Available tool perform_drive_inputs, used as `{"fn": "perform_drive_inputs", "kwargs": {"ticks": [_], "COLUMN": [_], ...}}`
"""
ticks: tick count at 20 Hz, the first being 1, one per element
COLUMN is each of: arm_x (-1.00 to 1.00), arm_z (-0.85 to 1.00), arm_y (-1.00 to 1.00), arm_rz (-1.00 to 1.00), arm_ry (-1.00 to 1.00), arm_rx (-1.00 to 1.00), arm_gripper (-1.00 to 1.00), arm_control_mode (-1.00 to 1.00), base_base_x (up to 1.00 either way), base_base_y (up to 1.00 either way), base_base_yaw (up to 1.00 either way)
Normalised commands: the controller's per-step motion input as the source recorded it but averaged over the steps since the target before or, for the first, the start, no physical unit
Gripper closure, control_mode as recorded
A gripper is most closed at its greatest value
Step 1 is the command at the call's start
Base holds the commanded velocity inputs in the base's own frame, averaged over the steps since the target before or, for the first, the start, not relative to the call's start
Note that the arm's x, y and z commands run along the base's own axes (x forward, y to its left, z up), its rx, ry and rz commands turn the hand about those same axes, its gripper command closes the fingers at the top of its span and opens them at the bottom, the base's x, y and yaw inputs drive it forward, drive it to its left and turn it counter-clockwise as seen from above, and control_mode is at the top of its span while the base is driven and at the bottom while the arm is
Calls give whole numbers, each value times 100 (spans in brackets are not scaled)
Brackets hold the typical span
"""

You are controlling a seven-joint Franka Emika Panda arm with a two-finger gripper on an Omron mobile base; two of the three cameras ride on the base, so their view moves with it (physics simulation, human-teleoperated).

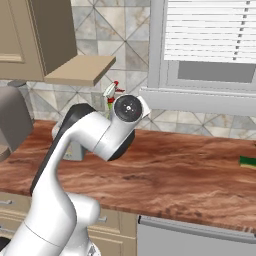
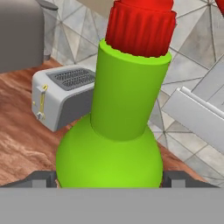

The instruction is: Locate and retrieve the sponge and spray from the cabinet. Place them next to the sink.

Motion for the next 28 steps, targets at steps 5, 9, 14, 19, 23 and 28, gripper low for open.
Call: {"fn": "perform_drive_inputs", "kwargs": {"ticks": [5, 9, 14, 19, 23, 28], "arm_x": [0, 0, 0, 0, 0, 0], "arm_z": [0, 0, 0, 0, 0, 0], "arm_y": [0, 0, 0, 0, 0, 0], "arm_rz": [0, 0, 0, 0, 0, 0], "arm_ry": [0, 0, 0, 0, 0, 0], "arm_rx": [0, 0, 0, 0, 0, 0], "arm_gripper": [100, 100, 100, 100, 100, 100], "arm_control_mode": [100, 100, 100, 100, 100, 100], "base_base_x": [-27, -9, 11, 3, 4, 12], "base_base_y": [-59, -40, -46, -53, -60, -54], "base_base_yaw": [3, 0, 0, 0, 0, 0]}}
